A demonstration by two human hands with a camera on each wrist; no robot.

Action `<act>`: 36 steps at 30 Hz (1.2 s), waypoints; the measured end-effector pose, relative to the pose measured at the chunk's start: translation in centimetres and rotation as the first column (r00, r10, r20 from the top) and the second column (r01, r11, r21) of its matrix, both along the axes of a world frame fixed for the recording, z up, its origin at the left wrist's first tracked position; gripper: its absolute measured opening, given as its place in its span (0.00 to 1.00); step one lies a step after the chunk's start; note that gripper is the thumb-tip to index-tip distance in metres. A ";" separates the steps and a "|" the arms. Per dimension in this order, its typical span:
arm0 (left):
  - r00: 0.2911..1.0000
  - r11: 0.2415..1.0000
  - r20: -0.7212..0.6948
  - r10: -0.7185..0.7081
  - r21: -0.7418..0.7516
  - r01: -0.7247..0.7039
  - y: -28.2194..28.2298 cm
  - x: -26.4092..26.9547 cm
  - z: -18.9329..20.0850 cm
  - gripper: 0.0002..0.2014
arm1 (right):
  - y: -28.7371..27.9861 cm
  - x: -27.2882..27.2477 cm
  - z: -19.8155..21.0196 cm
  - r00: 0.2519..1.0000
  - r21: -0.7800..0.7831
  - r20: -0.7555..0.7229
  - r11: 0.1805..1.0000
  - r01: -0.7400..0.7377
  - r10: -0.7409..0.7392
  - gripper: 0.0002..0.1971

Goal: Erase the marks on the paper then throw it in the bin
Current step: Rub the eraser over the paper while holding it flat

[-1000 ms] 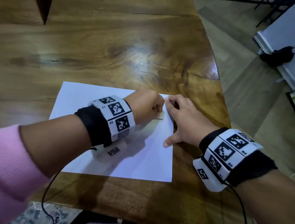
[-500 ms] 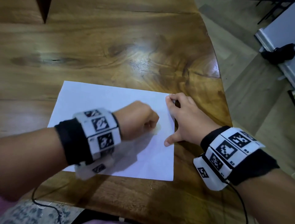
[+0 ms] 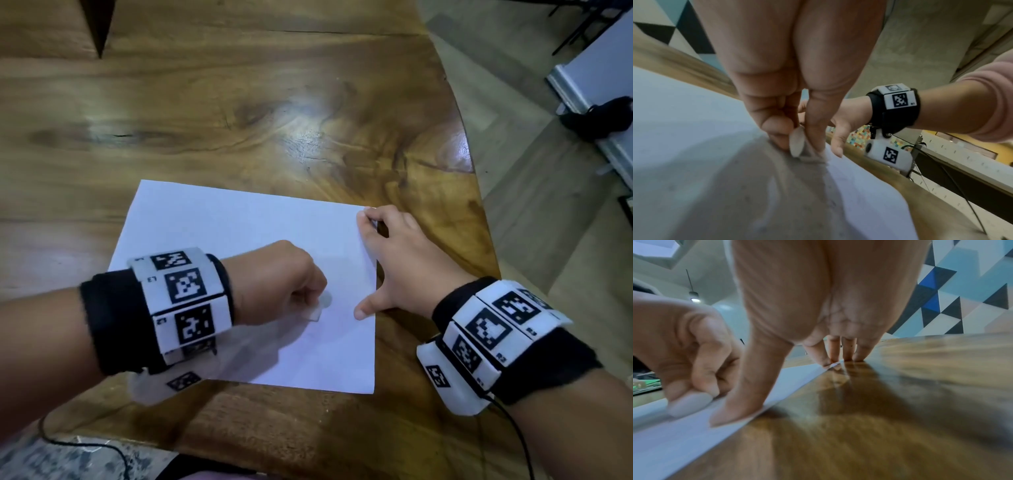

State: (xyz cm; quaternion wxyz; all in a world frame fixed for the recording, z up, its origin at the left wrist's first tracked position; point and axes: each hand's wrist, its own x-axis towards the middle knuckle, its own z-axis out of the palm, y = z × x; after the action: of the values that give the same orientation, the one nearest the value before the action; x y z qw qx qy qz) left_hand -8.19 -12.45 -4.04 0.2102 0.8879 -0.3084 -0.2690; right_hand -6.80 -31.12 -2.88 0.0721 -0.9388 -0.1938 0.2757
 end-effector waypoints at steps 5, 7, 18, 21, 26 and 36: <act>1.000 0.996 -0.002 0.018 0.092 -0.018 -0.5 1.1 0.9 0.04 | 0.4 -0.2 0.1 1.000 -0.014 0.004 1.000 0.007 -0.007 0.66; 0.994 0.992 0.052 0.093 0.080 -0.097 -0.9 2.4 1.2 0.07 | 0.7 -0.4 0.1 1.000 -0.031 0.022 0.999 0.011 -0.010 0.66; 1.000 1.000 0.020 0.002 0.005 -0.002 0.3 -0.4 0.7 0.05 | 1.0 -0.6 0.1 0.999 -0.046 0.022 0.998 0.030 -0.029 0.66; 0.982 0.989 0.124 0.145 -0.037 -0.141 0.5 1.9 0.7 0.04 | 0.9 -0.6 0.1 0.999 -0.044 0.023 0.999 0.033 -0.032 0.66; 0.985 0.990 0.130 0.111 -0.098 -0.099 1.2 1.2 0.0 0.07 | 1.0 -0.6 0.1 0.999 -0.052 0.020 0.998 0.034 -0.033 0.66; 0.986 0.993 0.111 0.121 -0.019 -0.119 -1.9 3.1 0.7 0.04 | 1.0 -0.6 0.1 0.999 -0.047 0.017 0.998 0.033 -0.032 0.66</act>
State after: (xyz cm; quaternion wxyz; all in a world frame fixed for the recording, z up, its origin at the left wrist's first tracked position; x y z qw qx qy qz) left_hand -5.06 -14.33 -3.36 0.2137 0.9173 -0.2673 -0.2036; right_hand -7.42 -30.15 -2.75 0.0526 -0.9454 -0.1726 0.2715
